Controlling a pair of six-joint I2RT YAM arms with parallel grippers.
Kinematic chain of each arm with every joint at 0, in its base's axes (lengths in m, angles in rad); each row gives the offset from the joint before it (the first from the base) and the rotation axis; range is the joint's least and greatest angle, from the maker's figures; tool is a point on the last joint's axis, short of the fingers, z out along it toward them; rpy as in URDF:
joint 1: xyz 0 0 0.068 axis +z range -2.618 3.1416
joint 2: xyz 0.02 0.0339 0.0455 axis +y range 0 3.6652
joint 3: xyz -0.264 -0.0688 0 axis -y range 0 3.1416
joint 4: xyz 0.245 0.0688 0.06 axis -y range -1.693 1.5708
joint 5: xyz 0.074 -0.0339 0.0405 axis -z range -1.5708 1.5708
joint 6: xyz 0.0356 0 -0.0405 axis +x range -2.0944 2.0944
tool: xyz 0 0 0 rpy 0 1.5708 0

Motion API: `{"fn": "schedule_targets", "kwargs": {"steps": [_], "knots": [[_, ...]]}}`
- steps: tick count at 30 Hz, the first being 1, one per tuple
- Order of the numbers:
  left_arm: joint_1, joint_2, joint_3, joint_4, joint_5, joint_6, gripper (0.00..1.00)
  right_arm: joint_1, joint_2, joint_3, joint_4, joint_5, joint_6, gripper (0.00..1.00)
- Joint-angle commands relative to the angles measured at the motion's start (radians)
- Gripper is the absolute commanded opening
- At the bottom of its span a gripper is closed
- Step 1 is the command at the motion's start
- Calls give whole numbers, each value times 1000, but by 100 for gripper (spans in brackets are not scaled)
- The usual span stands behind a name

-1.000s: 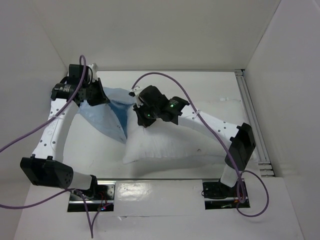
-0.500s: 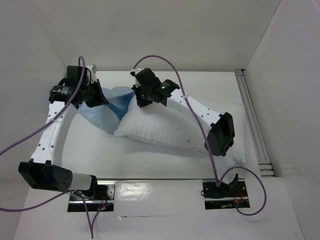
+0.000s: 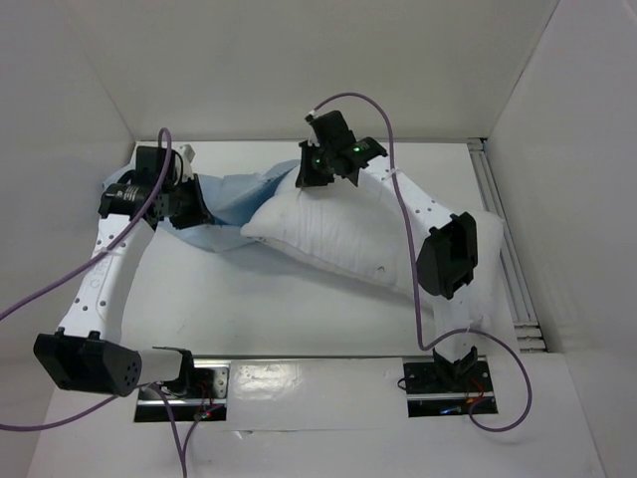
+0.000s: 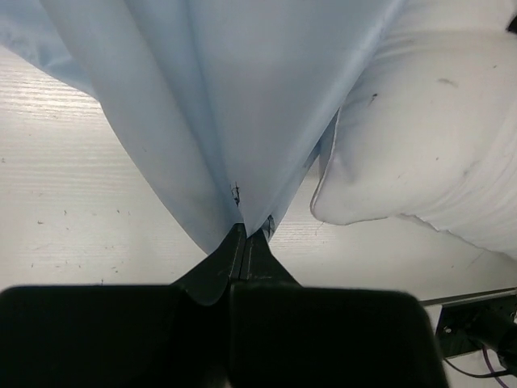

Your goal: Put the pillow into the pillowcase

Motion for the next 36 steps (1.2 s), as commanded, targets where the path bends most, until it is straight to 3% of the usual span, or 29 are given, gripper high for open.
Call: {"fn": "schedule_targets", "kwargs": {"steps": [1,11,18,25,29,36], "knots": [[5,-54,0,-10,0,37,0,-24,9,22,38,-23,59,0],[-24,-63,10,-10,9,56,0,-44,77,55,102,-124,176,0],[-24,-32,111,-19,0,46,0,5,57,30,58,-164,136,0],[-24,-32,111,-30,-36,37,0,68,-113,-161,-11,-58,52,0],[-33,-11,111,-21,12,37,0,112,-196,-258,-54,-20,25,0],[-53,0,132,-22,1,28,0,207,-170,-145,-198,79,-44,0]]}}
